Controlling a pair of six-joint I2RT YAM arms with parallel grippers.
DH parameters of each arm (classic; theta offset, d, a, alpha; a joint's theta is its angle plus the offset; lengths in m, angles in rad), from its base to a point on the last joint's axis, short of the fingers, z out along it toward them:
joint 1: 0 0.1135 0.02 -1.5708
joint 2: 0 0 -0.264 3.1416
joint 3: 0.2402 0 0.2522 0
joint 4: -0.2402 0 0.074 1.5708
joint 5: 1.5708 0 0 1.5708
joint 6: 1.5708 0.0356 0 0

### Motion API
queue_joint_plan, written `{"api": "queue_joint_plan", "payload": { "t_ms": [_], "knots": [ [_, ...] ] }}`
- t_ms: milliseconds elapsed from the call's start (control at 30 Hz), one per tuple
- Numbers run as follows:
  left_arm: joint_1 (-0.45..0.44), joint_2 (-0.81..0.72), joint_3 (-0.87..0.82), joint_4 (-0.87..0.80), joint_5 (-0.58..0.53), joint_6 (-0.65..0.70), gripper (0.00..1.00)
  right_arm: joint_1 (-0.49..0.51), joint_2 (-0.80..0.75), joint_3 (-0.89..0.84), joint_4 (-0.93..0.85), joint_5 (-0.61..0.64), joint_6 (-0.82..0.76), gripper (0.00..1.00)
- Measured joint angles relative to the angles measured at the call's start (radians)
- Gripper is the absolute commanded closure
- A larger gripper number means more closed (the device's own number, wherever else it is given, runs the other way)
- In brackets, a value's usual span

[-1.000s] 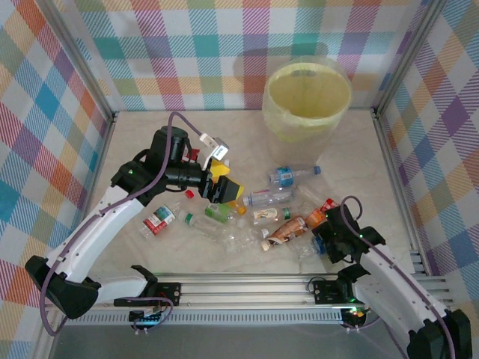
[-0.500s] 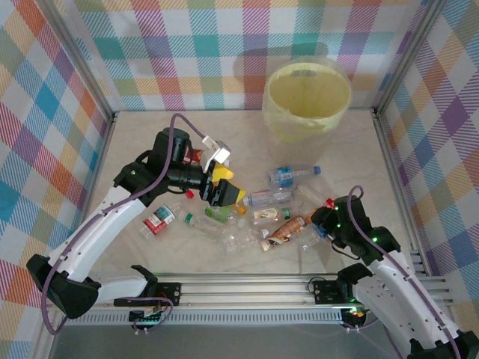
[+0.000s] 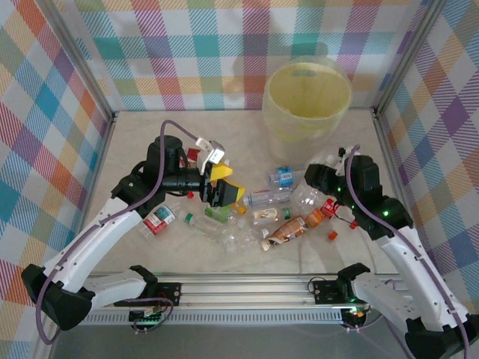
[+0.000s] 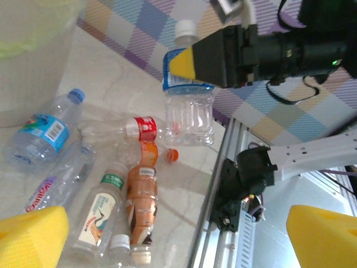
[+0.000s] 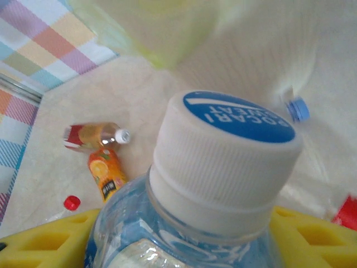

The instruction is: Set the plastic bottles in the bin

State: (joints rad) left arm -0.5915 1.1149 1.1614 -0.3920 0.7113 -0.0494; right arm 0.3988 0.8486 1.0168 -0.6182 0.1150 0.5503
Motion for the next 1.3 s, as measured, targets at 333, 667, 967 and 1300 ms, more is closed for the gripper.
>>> {"api": "queue_joint_plan", "payload": {
  "t_ms": [333, 667, 967, 1300],
  "knots": [
    [0.0, -0.017, -0.021, 0.048, -0.04, -0.015, 0.0, 0.0, 0.212, 0.32, 0.053, 0.087, -0.18, 0.41],
    [0.0, -0.06, -0.027, 0.048, -0.085, -0.006, 0.0, -0.003, 0.5, 0.652, 0.133, 0.164, -0.27, 0.43],
    [0.0, -0.066, -0.027, 0.046, -0.124, 0.015, 0.0, -0.031, 0.747, 0.949, 0.132, 0.228, -0.317, 0.44],
    [0.0, -0.054, -0.027, 0.024, -0.15, 0.024, 0.0, -0.101, 1.056, 1.308, -0.061, 0.29, -0.323, 0.44]
  ]
}}
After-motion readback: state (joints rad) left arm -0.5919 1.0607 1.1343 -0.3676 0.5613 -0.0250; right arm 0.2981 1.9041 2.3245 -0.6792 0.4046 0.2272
